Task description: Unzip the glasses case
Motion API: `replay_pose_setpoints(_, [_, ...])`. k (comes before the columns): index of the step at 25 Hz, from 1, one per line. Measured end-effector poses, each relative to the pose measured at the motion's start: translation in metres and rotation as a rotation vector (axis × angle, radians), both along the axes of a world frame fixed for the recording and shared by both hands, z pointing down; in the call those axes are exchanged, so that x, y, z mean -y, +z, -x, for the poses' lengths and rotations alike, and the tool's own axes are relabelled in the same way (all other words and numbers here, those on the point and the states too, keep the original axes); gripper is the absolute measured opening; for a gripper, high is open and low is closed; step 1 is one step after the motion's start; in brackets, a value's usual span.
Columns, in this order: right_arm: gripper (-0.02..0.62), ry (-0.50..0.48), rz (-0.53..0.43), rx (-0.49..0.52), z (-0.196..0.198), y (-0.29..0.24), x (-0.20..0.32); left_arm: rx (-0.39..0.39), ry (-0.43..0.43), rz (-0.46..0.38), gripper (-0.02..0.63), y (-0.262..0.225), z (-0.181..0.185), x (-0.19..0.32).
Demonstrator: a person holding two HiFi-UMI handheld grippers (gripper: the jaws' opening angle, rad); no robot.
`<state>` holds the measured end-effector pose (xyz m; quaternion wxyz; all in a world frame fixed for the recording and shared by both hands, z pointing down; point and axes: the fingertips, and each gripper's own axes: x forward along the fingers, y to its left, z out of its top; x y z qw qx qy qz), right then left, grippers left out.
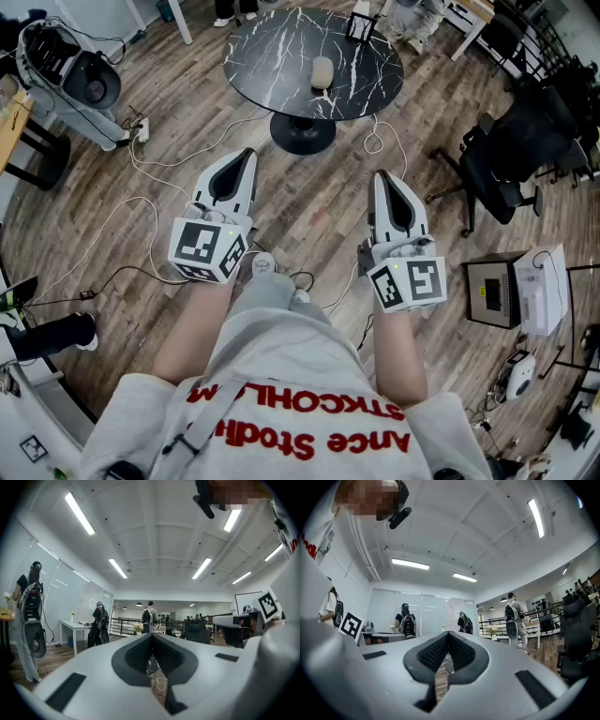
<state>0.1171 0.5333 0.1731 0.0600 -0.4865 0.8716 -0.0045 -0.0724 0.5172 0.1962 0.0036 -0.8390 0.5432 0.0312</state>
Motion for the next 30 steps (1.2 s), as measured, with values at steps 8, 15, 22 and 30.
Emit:
replay_pose_setpoints(8, [0.014, -0.002, -0.001, 0.006, 0.002, -0.003, 0.014, 0.004, 0.009, 0.001, -0.006, 0.000, 0.004, 0.018])
replay_pose_setpoints(15, [0.014, 0.010, 0.013, 0.051, 0.014, 0.000, 0.058, -0.005, 0.023, 0.012, -0.006, 0.006, 0.019, 0.061])
replay_pose_setpoints(22, [0.014, 0.034, -0.014, 0.035, 0.045, -0.010, 0.142, -0.018, 0.064, 0.007, -0.006, 0.002, 0.052, 0.158])
replay_pose_setpoints(30, [0.014, 0.121, -0.006, 0.040, 0.071, -0.009, 0.222, -0.006, 0.195, -0.010, -0.006, 0.003, 0.064, 0.255])
